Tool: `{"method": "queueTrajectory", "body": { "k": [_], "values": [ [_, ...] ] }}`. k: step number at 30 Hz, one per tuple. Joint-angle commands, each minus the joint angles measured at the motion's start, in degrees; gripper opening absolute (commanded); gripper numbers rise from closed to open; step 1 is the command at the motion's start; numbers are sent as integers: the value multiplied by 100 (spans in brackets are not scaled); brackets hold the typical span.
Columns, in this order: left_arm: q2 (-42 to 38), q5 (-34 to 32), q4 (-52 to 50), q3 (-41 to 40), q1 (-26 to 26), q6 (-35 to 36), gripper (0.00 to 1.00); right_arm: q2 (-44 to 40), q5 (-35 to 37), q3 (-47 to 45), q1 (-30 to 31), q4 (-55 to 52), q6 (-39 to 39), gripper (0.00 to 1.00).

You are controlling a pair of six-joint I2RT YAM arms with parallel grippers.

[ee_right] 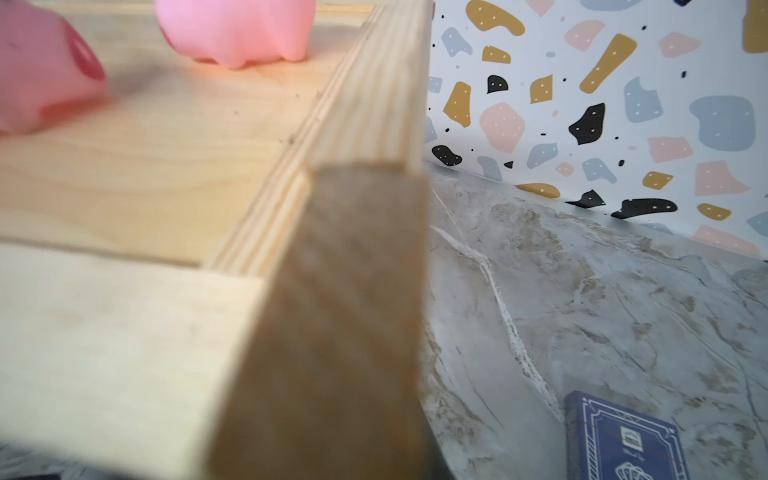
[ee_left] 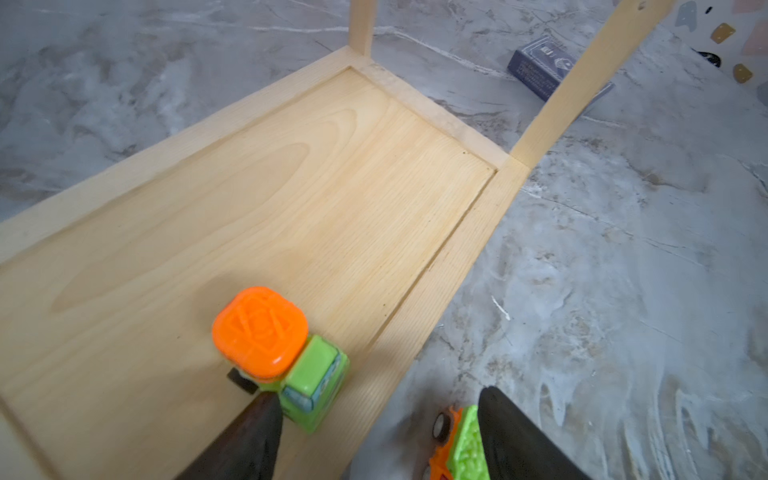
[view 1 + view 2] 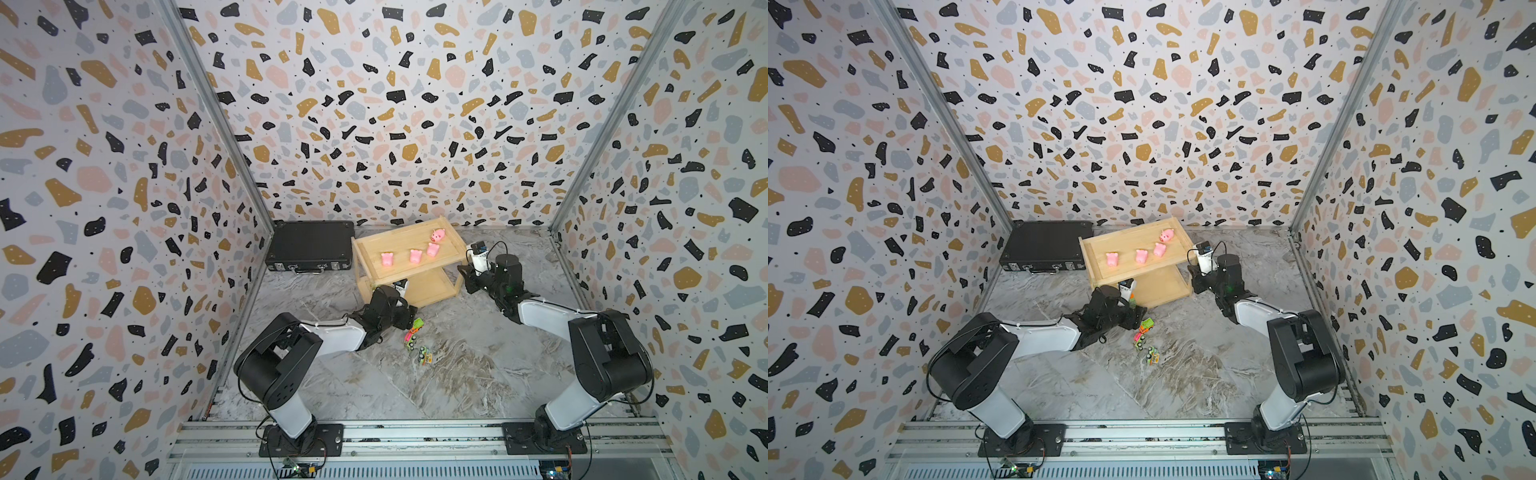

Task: Organize plastic toys on shelves
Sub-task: Adjust the shelf at the center of the board.

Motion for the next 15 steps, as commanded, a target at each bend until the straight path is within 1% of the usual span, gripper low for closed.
{"method": "queueTrajectory", "body": {
  "k": [1,7,12,15],
  "values": [
    [-218,57,200,169,39,113,79,-134,26,-88,27,333,384,0],
    [-215,88,232,188,43,29,80,-463,781,-259,295,93,330,0],
    [-28,179,242,327,29,-10,80,-778,1647,-276,739,-445,126,0],
    [20,84,267,376,-5,-71,79,-877,1987,-260,898,-765,185,0]
  ]
}}
